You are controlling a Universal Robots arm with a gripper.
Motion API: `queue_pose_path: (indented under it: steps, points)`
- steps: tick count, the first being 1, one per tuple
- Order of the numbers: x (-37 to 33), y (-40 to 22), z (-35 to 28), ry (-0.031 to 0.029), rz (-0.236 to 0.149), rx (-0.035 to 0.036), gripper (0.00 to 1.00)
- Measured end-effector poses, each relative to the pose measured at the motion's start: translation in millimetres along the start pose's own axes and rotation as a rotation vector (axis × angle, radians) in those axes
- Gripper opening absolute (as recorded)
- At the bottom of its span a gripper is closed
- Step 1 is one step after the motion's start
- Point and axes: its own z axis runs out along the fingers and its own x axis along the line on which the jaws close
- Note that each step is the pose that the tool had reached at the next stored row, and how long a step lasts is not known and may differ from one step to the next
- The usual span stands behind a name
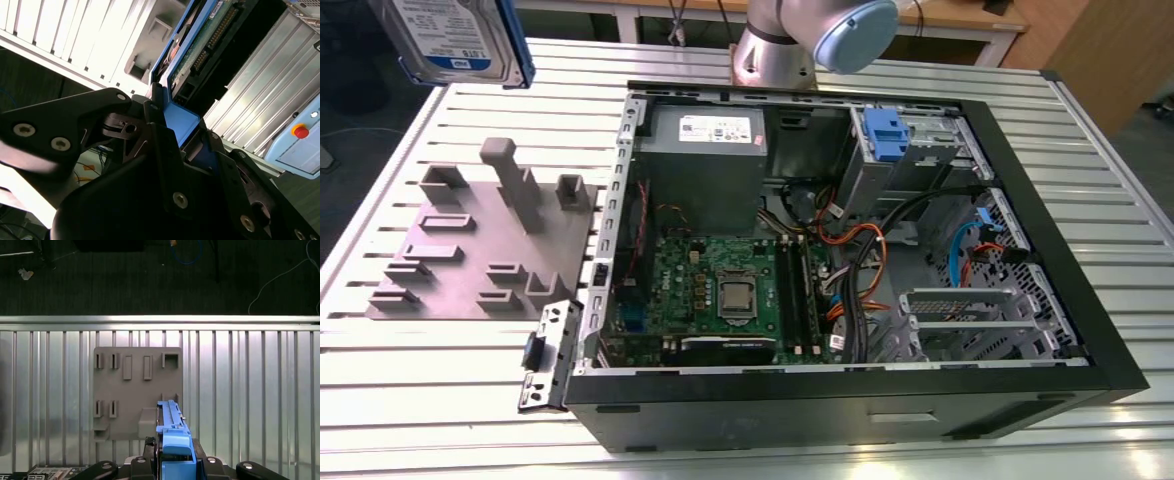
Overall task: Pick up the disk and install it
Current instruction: 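Pick up the disk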
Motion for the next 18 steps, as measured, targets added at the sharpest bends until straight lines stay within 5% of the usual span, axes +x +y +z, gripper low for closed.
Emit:
queue_pose_path:
  steps: [18]
  points:
    - [0.4, -3.6, 0.2, 0.0000, 0.000, -0.0001, 0.36]
